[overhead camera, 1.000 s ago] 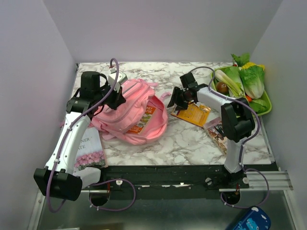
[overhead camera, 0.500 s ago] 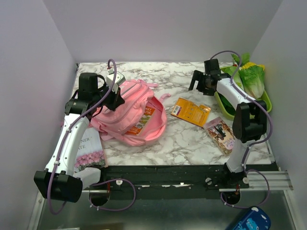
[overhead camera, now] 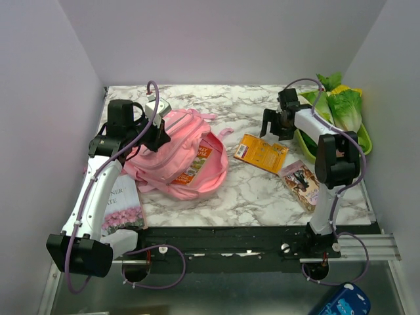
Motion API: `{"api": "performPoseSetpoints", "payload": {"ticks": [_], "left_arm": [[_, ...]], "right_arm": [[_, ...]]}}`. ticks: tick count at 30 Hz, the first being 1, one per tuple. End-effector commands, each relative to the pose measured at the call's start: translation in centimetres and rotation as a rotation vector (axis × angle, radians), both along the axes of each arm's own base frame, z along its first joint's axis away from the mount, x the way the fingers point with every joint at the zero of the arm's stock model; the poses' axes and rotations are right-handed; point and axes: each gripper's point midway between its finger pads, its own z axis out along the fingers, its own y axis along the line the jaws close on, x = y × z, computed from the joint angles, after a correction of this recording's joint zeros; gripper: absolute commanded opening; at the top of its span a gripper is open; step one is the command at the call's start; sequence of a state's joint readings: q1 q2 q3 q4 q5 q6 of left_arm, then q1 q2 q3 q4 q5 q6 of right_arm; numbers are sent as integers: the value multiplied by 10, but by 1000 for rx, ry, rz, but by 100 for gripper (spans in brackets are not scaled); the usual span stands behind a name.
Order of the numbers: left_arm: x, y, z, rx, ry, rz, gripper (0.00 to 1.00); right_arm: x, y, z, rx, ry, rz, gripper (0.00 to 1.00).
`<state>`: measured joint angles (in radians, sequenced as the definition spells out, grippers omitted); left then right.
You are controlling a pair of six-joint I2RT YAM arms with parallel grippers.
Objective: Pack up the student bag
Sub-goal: Pick up the book from the center of the board.
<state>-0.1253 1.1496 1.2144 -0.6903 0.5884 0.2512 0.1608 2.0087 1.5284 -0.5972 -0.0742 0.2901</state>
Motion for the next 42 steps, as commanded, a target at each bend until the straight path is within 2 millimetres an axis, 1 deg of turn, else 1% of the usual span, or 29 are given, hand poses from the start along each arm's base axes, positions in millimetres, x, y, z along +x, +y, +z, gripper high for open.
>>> {"api": "performPoseSetpoints", "payload": {"ticks": [1,2,3,4,5,6,7,11,13,16,17,19,20,22,24,25,27,28,29,30,33,37,38,40,41,42], "left_arm": [[6,-3,49,-50,-170,-20,0],[6,-2,50,-48,-174,-16,0],[5,-2,51,-46,-176,-18,0],[5,-2,50,-43,-177,-16,0],[5,-1,52,-43,-180,-14,0],[5,-1,51,-43,-181,-13,0],[4,-1,51,-43,-179,-14,0],[2,-1,53,-44,-184,-16,0],[2,0,52,-44,-187,-16,0],[0,-1,53,-50,-188,-19,0],[-1,-2,53,-53,-189,-20,0],[-2,-1,53,-53,-191,-19,0],[-2,-1,53,-51,-193,-18,0],[-2,0,52,-45,-196,-15,0],[-2,0,51,-42,-193,-16,0],[-2,1,50,-41,-191,-17,0],[-2,2,50,-35,-194,-15,0],[-2,1,51,-34,-199,-18,0],[-2,2,51,-33,-198,-15,0],[-1,2,51,-30,-200,-13,0],[-2,5,48,-19,-198,-11,0],[-1,6,45,-12,-196,-8,0],[0,5,45,-13,-194,-11,0],[1,4,43,-17,-189,-14,0],[1,4,43,-18,-188,-13,1],[2,4,42,-21,-183,-13,1]], "right_arm": [[-25,9,-23,68,118,50,89],[-30,11,-26,82,138,49,88],[-36,15,-25,103,147,50,84],[-47,18,-29,129,172,55,82],[-50,20,-30,145,164,53,82],[-54,22,-25,160,164,47,81],[-65,24,-29,176,187,53,81],[-82,26,-30,196,224,55,81],[-87,27,-27,204,225,57,80],[-97,32,-30,216,250,51,77],[-101,37,-29,212,250,64,77],[-109,41,-32,204,256,70,74],[-109,41,-32,183,239,66,73],[-114,39,-39,158,252,47,68],[-119,33,-50,102,287,18,58],[-120,32,-53,89,294,13,45],[-122,30,-59,66,307,-7,26],[-123,30,-60,69,307,-14,4],[-125,30,-62,71,311,-22,1],[-124,30,-62,74,308,-27,1],[-123,35,-51,107,264,-16,1],[-117,51,-16,212,181,10,1],[-115,61,7,272,131,34,1],[-112,70,31,344,84,45,1],[-112,77,52,399,46,63,1],[-111,82,64,433,29,66,1]]}}
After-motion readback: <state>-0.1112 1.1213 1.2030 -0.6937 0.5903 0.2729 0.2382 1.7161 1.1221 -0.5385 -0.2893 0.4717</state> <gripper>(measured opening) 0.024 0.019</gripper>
